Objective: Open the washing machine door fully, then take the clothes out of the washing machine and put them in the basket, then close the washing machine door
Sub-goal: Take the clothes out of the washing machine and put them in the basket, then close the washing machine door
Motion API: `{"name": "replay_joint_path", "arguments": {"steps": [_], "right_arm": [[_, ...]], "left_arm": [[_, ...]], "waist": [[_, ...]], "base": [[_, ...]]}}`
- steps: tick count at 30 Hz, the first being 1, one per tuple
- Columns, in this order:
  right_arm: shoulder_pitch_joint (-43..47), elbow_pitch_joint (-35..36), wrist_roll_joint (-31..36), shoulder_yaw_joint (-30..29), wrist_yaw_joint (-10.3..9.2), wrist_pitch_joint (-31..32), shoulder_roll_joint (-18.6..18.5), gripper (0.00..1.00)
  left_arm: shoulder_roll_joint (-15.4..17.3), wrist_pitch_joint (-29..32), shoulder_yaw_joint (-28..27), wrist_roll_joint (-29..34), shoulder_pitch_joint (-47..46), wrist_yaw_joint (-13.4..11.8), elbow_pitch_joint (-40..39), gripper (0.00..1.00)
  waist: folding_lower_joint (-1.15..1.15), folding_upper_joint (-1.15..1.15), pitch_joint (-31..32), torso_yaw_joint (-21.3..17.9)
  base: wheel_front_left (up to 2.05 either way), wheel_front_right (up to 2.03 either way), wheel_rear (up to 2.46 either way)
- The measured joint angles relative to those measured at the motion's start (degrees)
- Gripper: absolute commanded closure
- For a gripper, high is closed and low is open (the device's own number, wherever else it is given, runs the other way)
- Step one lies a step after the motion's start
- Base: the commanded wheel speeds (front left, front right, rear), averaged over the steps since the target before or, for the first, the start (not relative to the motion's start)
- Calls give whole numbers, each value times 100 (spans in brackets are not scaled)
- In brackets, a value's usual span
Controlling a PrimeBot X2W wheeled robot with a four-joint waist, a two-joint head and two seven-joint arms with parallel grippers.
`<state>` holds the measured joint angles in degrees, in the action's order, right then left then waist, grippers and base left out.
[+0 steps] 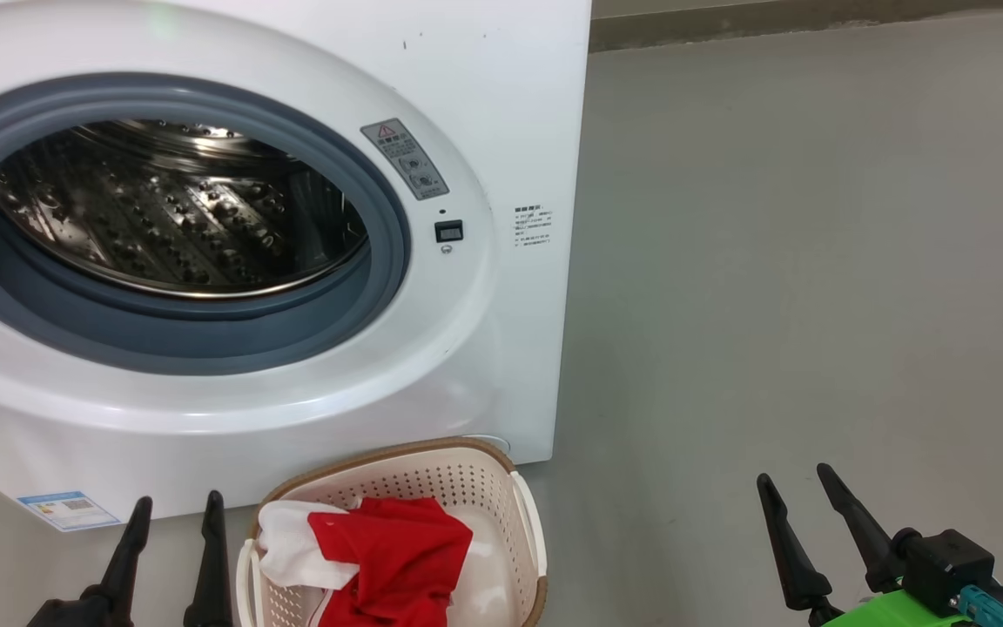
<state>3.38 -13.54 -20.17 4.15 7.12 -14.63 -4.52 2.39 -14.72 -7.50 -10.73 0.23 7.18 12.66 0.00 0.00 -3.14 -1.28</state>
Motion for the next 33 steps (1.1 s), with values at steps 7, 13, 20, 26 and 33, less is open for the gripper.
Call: {"name": "replay_joint_path", "arguments": {"steps": [7,13,20,26,33], "right_arm": [[4,0,0,-4,0,0,-1,0],[4,-1,0,-1,0,0,-1,0],[4,-2,0,-1,0,0,-1,0],[6,-2,0,-1,0,0,-1,0],[7,-1,0,2,0,0,-2,0]], "left_arm": [[-1,0,21,-92,16,0,0,0],[0,0,34,-102,15,0,-13,0],[0,0,44,-102,15,0,-51,0],[0,0,52,-92,15,-2,-49,0],[0,0,76,-92,15,-9,-41,0]], "waist": [[0,0,5,8],[0,0,11,6],[0,0,35,-6],[0,0,57,7],[0,0,56,29]], "base": [[0,0,0],[0,0,0],[0,0,0],[-6,6,0],[-78,78,0]]}}
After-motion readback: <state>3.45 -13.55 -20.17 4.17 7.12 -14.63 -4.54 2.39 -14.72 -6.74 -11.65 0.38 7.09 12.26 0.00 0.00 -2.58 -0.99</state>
